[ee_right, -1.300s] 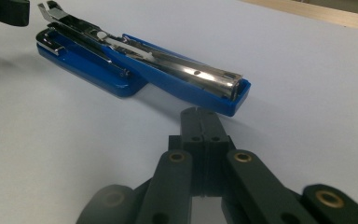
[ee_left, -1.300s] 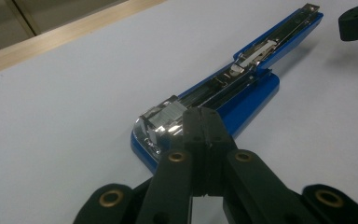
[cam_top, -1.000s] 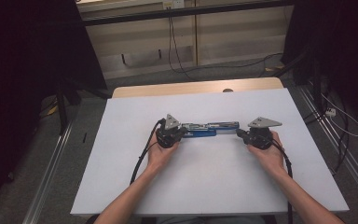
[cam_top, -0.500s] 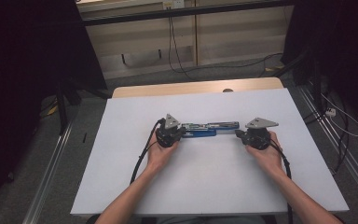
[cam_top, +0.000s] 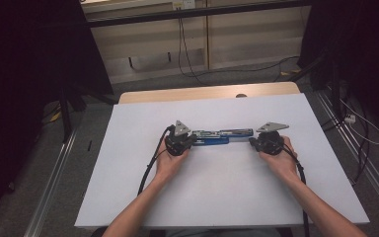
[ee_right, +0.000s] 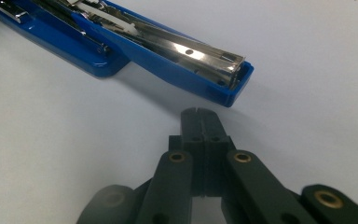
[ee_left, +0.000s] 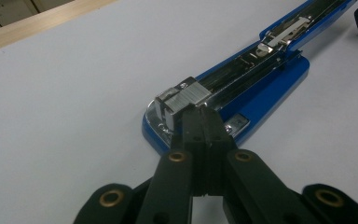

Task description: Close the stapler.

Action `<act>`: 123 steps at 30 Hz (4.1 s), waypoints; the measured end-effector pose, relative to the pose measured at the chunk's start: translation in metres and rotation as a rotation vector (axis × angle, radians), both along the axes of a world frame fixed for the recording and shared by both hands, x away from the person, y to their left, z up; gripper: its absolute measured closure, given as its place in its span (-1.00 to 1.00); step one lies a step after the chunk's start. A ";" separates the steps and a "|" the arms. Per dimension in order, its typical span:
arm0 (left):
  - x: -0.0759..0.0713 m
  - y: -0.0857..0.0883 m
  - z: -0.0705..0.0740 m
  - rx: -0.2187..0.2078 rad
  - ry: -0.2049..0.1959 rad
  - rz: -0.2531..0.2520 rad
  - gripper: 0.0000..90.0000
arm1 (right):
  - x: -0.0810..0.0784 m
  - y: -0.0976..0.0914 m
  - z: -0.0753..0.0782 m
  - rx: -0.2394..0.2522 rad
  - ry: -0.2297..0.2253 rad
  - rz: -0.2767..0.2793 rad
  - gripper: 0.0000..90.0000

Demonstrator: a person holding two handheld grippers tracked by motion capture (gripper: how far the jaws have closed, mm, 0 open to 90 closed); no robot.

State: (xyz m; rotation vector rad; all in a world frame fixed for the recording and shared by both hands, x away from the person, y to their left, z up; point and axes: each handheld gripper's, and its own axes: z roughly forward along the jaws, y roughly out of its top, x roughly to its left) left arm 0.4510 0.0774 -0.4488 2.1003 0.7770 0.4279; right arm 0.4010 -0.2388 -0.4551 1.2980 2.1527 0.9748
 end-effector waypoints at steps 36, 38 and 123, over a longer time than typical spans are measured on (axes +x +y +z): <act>0.001 0.000 0.000 0.001 0.003 -0.006 1.00 | 0.009 0.002 -0.003 0.003 0.015 -0.011 1.00; 0.001 0.000 0.000 0.000 0.003 -0.007 1.00 | 0.009 0.002 -0.003 0.006 0.016 -0.013 1.00; -0.001 -0.005 -0.001 -0.004 -0.014 -0.008 1.00 | 0.008 0.003 0.003 0.159 -0.078 -0.003 0.94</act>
